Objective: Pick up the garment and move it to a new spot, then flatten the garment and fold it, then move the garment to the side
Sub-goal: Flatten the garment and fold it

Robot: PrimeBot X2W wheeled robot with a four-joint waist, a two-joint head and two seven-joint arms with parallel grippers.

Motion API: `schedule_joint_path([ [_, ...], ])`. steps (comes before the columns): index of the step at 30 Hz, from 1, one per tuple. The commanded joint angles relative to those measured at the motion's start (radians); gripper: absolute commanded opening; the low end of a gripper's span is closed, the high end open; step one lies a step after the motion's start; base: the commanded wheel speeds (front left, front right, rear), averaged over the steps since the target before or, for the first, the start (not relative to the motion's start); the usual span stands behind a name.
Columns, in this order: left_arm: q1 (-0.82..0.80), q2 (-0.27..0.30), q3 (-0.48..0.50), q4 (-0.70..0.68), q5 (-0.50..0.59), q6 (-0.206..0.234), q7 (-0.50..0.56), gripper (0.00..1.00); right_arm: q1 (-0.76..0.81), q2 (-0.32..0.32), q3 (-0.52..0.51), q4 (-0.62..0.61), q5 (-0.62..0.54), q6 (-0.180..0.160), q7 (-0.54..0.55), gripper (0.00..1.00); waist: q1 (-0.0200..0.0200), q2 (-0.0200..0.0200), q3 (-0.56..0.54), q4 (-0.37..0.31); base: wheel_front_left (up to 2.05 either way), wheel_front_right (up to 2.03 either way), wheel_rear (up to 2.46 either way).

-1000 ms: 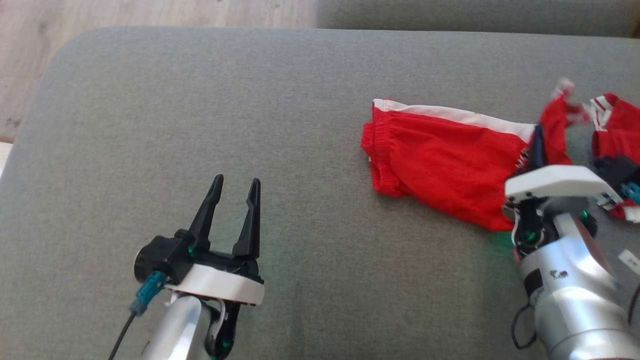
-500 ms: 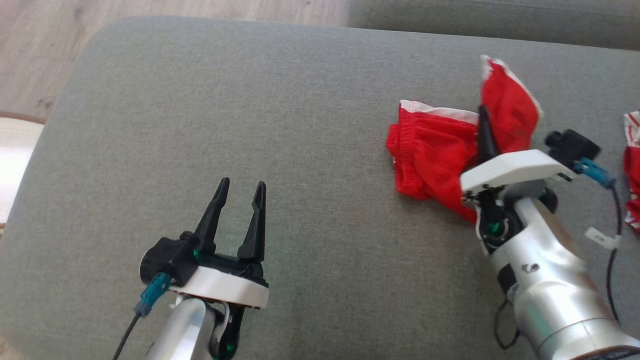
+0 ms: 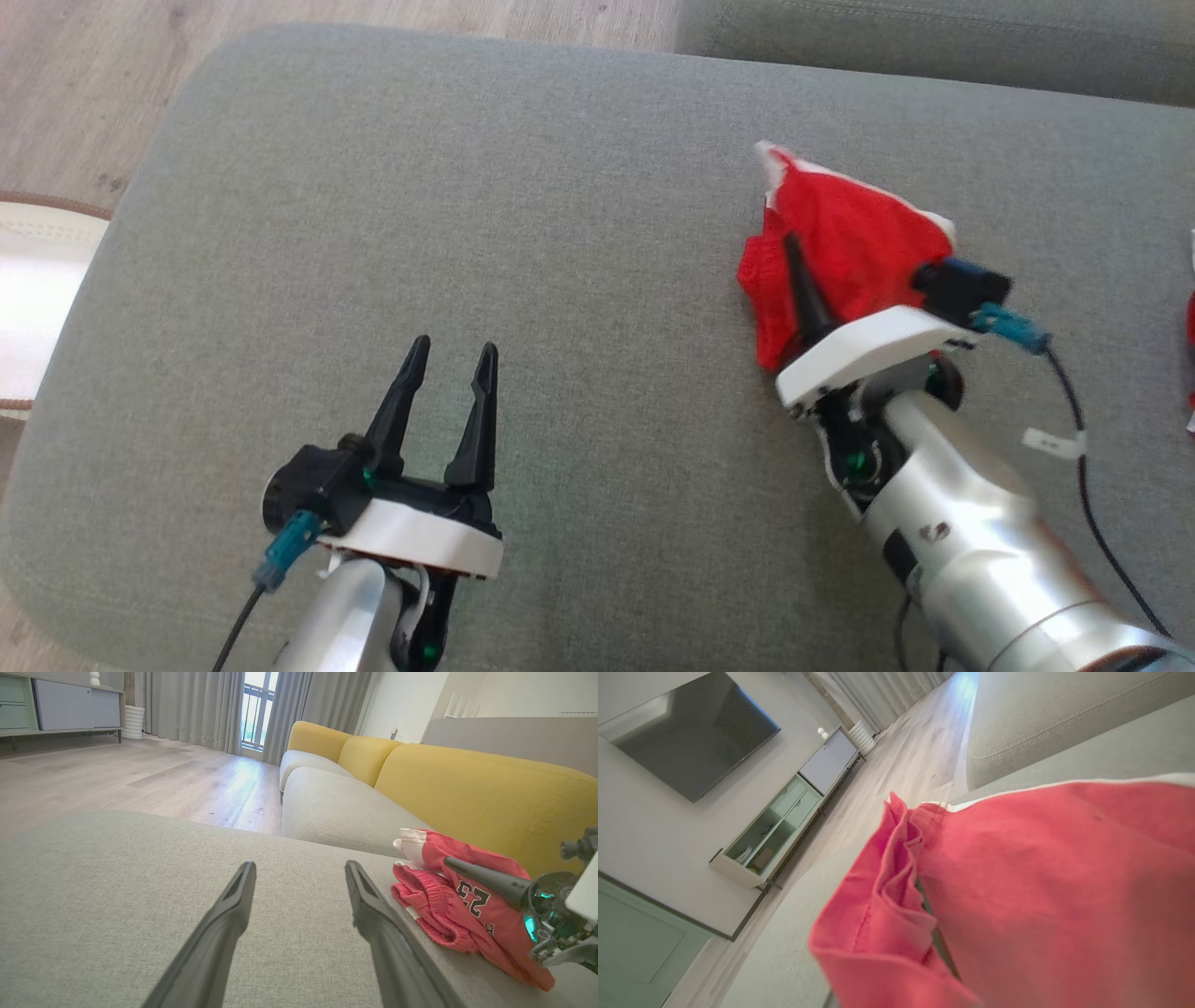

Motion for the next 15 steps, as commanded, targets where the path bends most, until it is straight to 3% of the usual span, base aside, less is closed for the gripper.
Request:
schedule_joint_path([
  [1,-0.007,0.007,0.031,-0.025,-0.003,0.001,-0.005,1.0,-0.008,0.014,0.038,-0.029,0.012,-0.001,-0.008,0.0,0.0,0.0,-0.002,-0.001,0.0,0.0,0.0],
  [2,-0.007,0.007,0.032,-0.022,-0.003,0.001,-0.005,1.0,-0.006,0.014,0.061,-0.017,0.018,-0.001,0.0,0.0,0.0,0.0,-0.004,-0.002,0.0,0.0,0.0],
  [3,-0.006,0.007,0.032,-0.021,-0.002,0.001,-0.005,1.0,-0.007,0.014,0.085,0.001,0.011,-0.001,0.005,0.59,0.0,0.0,-0.005,-0.003,0.0,0.0,0.0],
  [4,-0.005,0.007,0.033,-0.019,-0.001,0.001,-0.005,1.0,-0.008,0.014,0.104,0.013,0.013,-0.001,0.009,1.0,0.0,0.0,-0.007,-0.004,0.0,0.0,0.0],
  [8,-0.007,0.007,0.035,-0.016,-0.001,0.001,-0.005,1.0,-0.006,0.014,0.196,-0.002,0.026,-0.001,0.028,1.0,0.0,0.0,-0.016,-0.014,0.0,0.0,0.0],
  [15,0.001,0.007,0.057,-0.018,0.008,0.001,-0.005,1.0,0.023,0.014,0.356,-0.139,0.095,-0.001,0.103,1.0,0.0,0.0,-0.042,-0.057,0.0,0.0,0.0],
])
